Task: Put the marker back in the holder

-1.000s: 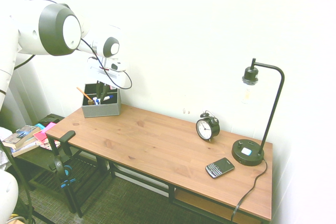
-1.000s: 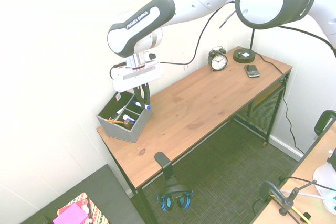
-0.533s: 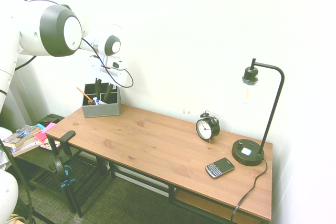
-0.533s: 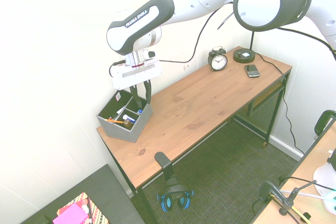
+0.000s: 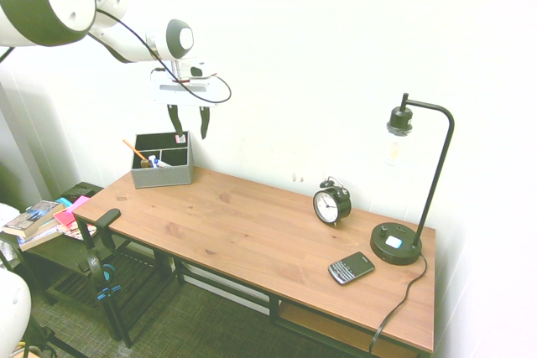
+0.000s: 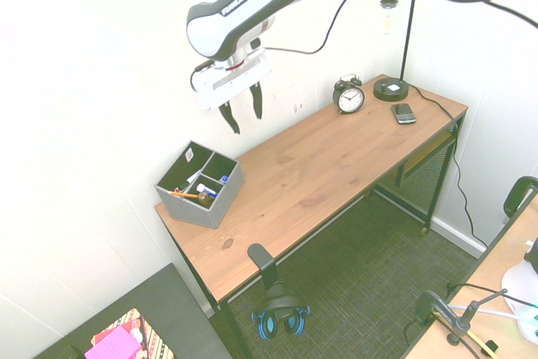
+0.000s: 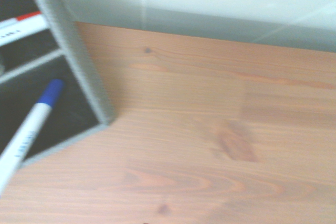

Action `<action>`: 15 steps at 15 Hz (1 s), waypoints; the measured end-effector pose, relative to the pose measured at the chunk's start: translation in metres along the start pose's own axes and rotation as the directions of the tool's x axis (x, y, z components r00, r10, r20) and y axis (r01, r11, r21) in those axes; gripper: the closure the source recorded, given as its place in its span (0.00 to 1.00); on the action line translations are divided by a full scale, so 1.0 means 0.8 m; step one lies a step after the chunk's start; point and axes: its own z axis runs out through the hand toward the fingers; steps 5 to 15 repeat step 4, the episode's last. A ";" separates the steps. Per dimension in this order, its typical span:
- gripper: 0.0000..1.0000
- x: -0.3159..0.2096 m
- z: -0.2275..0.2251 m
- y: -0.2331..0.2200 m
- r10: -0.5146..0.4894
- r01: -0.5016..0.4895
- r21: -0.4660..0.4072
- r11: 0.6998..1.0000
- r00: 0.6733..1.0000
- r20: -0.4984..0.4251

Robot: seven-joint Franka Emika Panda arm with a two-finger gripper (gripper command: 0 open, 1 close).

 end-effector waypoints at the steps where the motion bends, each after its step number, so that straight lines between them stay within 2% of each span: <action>1: 0.00 0.007 -0.012 0.027 0.036 -0.036 -0.006 0.999 0.999 -0.014; 3: 0.00 0.012 -0.039 0.084 0.111 -0.111 -0.011 0.994 0.994 -0.005; 4: 0.00 0.008 -0.048 0.114 0.138 -0.138 -0.007 0.990 0.990 0.037; 15: 0.00 0.008 -0.048 0.114 0.138 -0.138 -0.007 0.990 0.990 0.037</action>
